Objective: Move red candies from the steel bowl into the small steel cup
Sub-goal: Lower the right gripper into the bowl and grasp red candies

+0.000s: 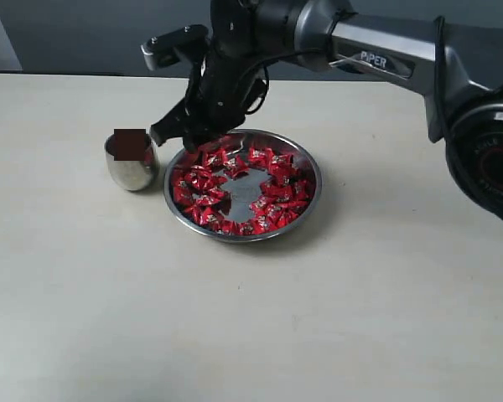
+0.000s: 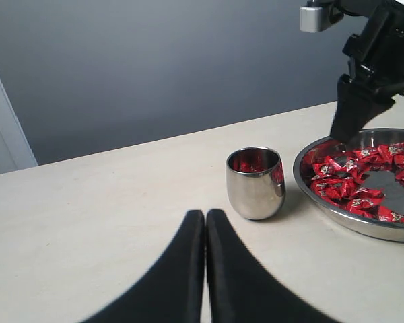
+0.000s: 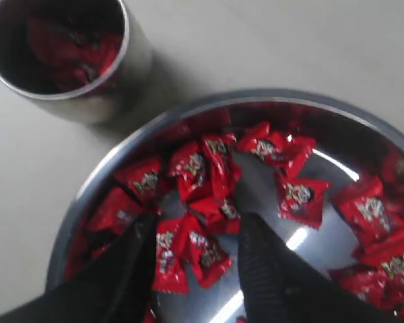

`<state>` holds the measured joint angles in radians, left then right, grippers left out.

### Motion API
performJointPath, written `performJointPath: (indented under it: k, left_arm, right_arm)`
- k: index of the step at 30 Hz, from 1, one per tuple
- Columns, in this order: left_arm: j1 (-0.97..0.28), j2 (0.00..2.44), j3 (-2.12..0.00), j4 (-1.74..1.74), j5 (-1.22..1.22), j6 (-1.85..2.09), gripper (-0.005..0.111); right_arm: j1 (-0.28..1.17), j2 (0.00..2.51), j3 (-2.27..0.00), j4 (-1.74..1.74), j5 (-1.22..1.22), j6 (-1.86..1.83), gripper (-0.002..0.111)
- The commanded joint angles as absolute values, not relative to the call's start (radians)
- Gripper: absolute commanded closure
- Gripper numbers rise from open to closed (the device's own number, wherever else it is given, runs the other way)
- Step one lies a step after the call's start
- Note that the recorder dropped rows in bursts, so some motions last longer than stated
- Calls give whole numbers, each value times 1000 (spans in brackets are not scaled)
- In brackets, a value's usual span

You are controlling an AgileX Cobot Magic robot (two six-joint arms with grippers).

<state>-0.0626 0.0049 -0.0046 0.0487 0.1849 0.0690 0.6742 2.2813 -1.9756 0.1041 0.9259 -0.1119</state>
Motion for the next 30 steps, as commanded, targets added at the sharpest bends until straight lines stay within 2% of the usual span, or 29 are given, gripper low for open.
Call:
performJointPath:
  k: [1, 27, 30]
  left_arm:
    - [-62, 0, 0, 43, 179, 67, 105]
    - [-62, 0, 0, 43, 179, 67, 105]
    - [-62, 0, 0, 43, 179, 67, 105]
  right_arm:
    - [669, 2306, -1980, 76, 974, -95, 69]
    - [669, 2423, -1980, 79, 998, -93, 69]
    - [669, 2423, -1980, 79, 996, -93, 72]
